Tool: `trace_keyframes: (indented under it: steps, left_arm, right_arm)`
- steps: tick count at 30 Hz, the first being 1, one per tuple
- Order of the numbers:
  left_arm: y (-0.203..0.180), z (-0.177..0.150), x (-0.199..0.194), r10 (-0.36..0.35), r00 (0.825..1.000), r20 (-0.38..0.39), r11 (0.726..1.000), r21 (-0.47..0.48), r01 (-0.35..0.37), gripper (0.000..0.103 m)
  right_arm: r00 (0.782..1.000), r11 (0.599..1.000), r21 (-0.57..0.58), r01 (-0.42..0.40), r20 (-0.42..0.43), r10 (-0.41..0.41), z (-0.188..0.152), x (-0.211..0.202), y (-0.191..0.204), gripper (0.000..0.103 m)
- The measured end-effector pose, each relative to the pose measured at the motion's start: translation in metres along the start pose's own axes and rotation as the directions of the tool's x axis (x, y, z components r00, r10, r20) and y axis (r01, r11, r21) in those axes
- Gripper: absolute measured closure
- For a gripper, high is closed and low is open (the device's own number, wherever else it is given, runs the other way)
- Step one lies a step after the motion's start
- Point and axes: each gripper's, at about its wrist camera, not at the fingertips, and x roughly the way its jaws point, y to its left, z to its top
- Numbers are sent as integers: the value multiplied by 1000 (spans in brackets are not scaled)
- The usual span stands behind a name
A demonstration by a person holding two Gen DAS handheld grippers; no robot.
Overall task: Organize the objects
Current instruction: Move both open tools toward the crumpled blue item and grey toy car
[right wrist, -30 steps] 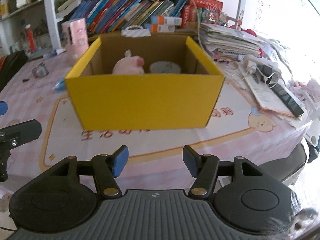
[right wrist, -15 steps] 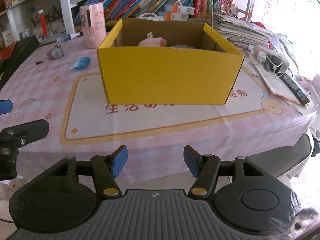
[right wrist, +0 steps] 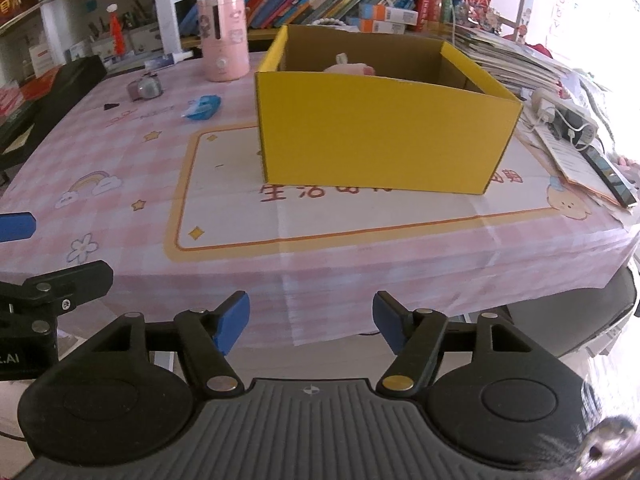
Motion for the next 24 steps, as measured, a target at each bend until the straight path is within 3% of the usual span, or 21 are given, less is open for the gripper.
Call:
trace_keyframes:
  steps: [24]
  left_arm:
    - [44,-18,-26,85,996,27,993,-82,-83,7]
  right_arm:
    - [997,993,-97,-65,33,68,5,-5,54,36]
